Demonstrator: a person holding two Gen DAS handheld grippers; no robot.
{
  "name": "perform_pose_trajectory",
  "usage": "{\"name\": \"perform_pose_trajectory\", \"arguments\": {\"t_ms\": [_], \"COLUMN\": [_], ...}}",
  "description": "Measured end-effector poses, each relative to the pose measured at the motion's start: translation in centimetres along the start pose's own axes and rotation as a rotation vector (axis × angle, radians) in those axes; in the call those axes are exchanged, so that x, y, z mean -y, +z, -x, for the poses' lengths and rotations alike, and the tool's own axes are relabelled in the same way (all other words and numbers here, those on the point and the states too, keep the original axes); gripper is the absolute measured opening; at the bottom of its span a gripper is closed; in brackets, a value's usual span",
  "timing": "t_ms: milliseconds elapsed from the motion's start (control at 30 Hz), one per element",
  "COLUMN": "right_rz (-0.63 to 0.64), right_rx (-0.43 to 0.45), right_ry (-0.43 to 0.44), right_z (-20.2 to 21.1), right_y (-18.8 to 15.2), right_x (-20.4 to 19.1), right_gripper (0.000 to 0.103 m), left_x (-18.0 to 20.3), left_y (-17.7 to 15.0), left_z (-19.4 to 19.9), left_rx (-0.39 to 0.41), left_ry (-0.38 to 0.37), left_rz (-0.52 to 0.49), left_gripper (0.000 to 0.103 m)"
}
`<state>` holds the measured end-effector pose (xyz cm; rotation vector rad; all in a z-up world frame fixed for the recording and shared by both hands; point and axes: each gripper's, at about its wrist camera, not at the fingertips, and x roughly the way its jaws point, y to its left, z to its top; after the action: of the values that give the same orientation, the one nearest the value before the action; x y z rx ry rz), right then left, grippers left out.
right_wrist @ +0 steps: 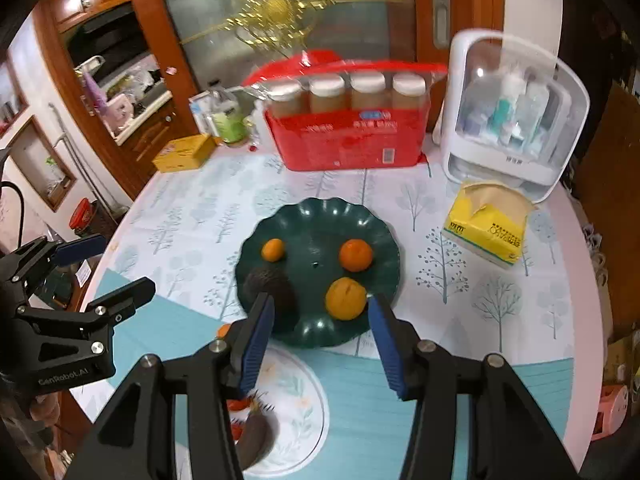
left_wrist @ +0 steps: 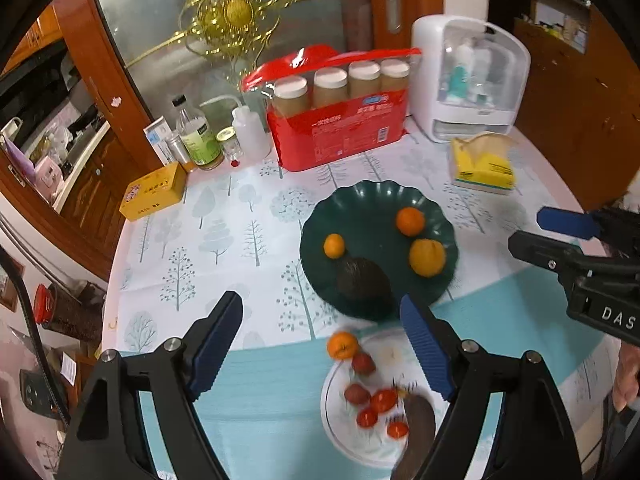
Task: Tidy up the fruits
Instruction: 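Open both grippers and withdraw from the green plate, then grasp the dark brown banana with the right gripper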
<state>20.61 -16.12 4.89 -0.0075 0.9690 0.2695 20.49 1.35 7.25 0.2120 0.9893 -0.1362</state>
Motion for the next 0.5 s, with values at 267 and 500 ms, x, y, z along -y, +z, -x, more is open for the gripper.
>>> {"name": "perform_pose_trajectory", "arguments": {"t_ms": [267, 500], "right_rz": [0.059, 0.059], "right_rx": [0.043, 0.009], "right_ry": [0.032, 0.045], "right_z": [4.5, 3.6], "right_y": [-4.6, -10.1], "right_x": [-3.6, -5.4], "right_gripper": [0.05, 0.05], "left_x": [-0.2, 0.3], "left_y": [-5.6, -11.5], "left_z": [4.5, 4.5], "left_rx": [0.055, 0.128], "left_ry": [-0.031, 0.026], "left_rz": [-0.018, 0.004], "left_gripper": [0.084, 0.093]}}
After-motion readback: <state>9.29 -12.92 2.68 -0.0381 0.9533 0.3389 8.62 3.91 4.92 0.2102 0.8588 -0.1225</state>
